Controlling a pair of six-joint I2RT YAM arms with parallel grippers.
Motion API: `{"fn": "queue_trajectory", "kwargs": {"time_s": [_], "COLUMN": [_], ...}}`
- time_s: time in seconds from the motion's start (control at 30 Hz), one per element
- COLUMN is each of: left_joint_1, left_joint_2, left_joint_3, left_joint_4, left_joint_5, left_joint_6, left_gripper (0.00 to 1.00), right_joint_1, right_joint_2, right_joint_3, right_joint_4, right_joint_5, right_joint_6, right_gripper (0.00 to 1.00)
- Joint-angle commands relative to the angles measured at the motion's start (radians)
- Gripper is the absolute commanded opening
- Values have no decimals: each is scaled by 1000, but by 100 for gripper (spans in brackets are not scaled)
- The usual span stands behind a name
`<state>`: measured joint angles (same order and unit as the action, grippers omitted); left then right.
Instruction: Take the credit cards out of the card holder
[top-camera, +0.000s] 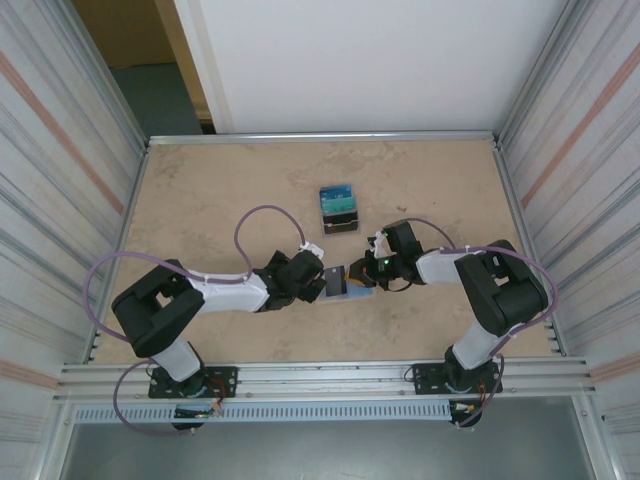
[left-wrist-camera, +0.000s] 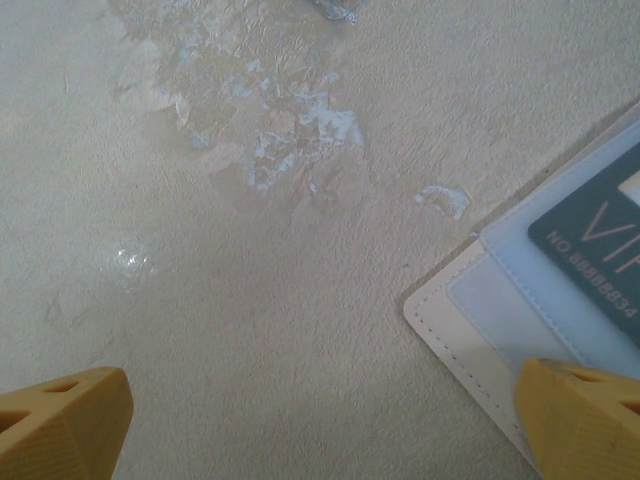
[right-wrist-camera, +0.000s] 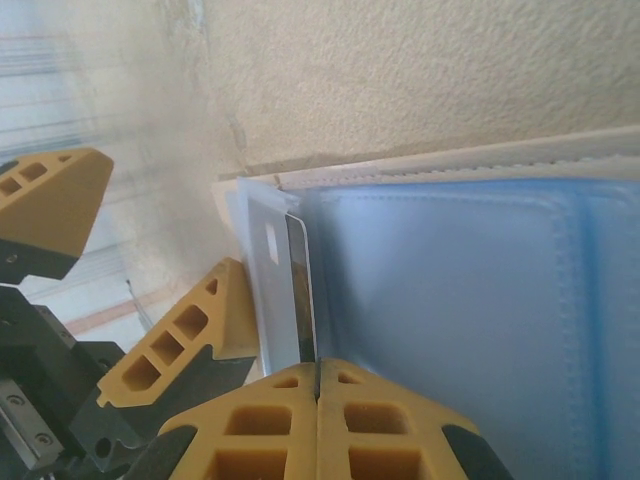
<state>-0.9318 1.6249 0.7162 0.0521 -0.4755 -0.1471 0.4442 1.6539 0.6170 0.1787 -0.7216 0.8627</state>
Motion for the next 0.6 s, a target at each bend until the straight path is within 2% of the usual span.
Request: {"fn": "queue_trajectory", "kwargs": {"time_s": [0.0, 0.33, 0.57], "left_joint_1": [-7, -4, -4], "left_joint_2": [-5, -27, -62], "left_joint_3": [0, 20, 37], "left_joint_4": [-25, -7, 7], "left_joint_5": [-50, -58, -25], "left_joint_6": [15, 70, 95], "left_gripper": [99, 99, 99], "right_joint_1": [-8, -23, -25], "right_joint_2": [-24, -33, -42], "right_joint_3": [20, 42, 50], "right_joint_4": [-72, -141, -162], "right_joint_5": [26, 39, 44], "right_joint_6": [-57, -104, -116], "right_gripper": [0, 0, 0]}}
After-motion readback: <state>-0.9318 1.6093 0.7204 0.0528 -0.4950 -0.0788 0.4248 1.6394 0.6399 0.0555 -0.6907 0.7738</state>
